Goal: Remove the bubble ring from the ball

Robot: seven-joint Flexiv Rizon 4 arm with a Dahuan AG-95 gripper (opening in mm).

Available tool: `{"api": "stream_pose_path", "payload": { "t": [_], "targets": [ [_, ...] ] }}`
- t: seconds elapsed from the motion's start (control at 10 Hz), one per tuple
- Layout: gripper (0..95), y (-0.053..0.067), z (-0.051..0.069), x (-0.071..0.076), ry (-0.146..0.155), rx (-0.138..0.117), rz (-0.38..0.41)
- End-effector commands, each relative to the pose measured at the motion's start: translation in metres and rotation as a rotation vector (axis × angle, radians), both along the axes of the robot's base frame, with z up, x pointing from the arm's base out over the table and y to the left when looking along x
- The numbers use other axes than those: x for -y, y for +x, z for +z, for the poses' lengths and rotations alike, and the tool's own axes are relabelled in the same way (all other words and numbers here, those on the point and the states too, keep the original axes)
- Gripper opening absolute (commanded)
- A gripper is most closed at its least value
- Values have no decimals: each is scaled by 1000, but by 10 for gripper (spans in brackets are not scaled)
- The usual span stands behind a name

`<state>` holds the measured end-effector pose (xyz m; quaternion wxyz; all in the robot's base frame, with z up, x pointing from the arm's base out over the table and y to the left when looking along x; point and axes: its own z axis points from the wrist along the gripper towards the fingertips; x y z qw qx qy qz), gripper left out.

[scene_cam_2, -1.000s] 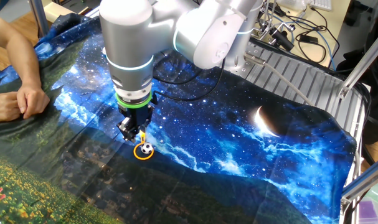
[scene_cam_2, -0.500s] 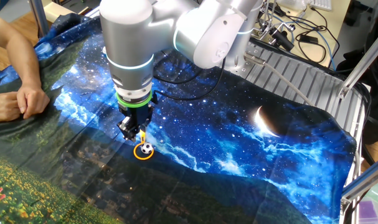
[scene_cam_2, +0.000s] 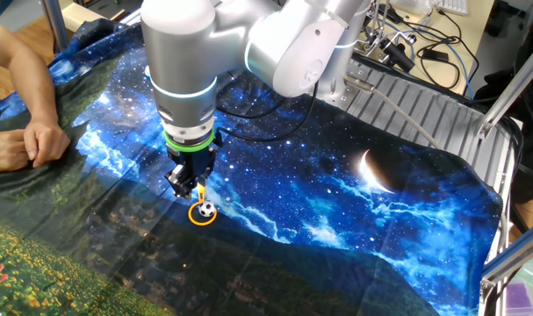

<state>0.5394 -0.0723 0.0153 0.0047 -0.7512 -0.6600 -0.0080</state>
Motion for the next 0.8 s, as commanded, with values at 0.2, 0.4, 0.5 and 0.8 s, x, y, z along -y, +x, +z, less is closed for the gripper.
{"api": "stream_pose_path", "payload": {
  "t": [0.2,0.4,0.5,0.8],
  "targets": [
    [380,0,0,0,1,0,1],
    [380,0,0,0,1,0,1],
    [380,0,0,0,1,0,1],
    [380,-21,2,-18,41,6,-32]
  ]
}}
